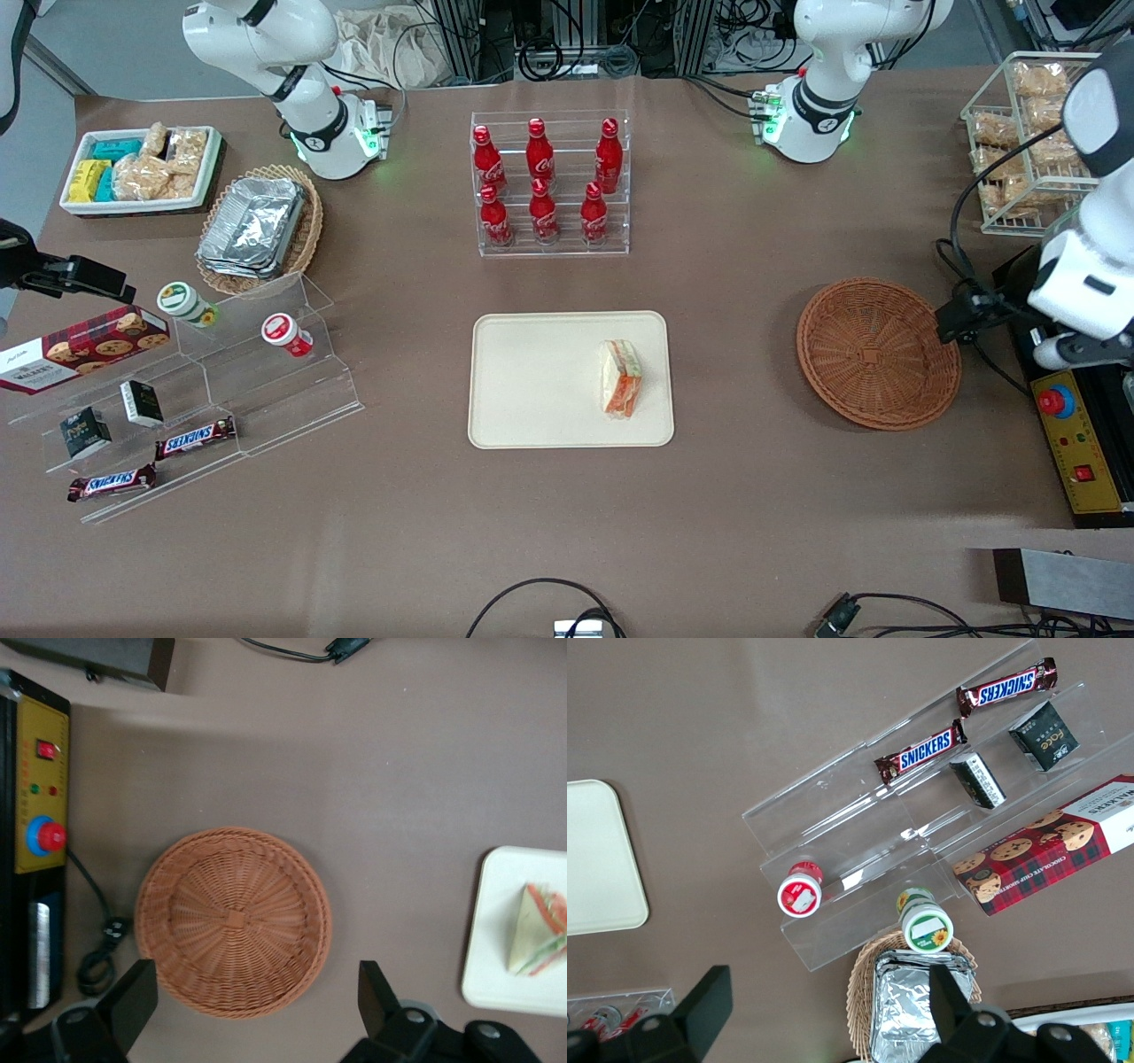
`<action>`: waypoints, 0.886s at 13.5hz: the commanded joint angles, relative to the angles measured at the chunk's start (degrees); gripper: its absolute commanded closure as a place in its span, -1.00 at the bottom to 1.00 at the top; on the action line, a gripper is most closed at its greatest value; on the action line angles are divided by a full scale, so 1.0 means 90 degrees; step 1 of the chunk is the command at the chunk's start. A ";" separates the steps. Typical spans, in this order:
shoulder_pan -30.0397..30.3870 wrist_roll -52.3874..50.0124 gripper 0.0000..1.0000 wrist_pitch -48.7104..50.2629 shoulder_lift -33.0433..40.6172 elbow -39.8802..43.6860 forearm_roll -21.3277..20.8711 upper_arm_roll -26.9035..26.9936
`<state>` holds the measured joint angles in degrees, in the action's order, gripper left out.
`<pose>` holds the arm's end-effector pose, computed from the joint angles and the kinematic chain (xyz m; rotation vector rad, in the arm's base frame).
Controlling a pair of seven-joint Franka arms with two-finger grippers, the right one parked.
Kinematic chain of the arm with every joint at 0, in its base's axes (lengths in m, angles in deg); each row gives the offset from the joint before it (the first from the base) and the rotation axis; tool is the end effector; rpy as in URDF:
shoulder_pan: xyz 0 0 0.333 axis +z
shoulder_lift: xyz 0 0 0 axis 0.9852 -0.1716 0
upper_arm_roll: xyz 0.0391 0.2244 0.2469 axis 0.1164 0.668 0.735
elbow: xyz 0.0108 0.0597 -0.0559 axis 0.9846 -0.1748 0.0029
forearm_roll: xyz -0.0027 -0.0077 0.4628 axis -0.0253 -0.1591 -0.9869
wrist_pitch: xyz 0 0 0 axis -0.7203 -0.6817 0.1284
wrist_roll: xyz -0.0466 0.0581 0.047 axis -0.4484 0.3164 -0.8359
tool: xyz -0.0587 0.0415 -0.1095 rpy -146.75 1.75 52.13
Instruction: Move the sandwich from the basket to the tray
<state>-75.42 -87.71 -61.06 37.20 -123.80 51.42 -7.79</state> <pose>0.6706 -0.0307 0.5701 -3.1147 -0.1210 -0.0973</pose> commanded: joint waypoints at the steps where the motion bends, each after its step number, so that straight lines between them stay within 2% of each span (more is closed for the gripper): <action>1: -0.0277 0.0570 -1.00 0.0226 0.0618 -0.0290 0.0173 0.0336; 6: -0.0491 0.0689 -1.00 0.0576 0.1351 -0.0476 0.0193 0.0454; 12: -0.0551 0.0748 -1.00 0.1251 0.1548 -0.0194 0.0203 0.0649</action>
<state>-79.47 -82.08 -51.80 50.11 -126.16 52.37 -2.94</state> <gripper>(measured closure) 0.000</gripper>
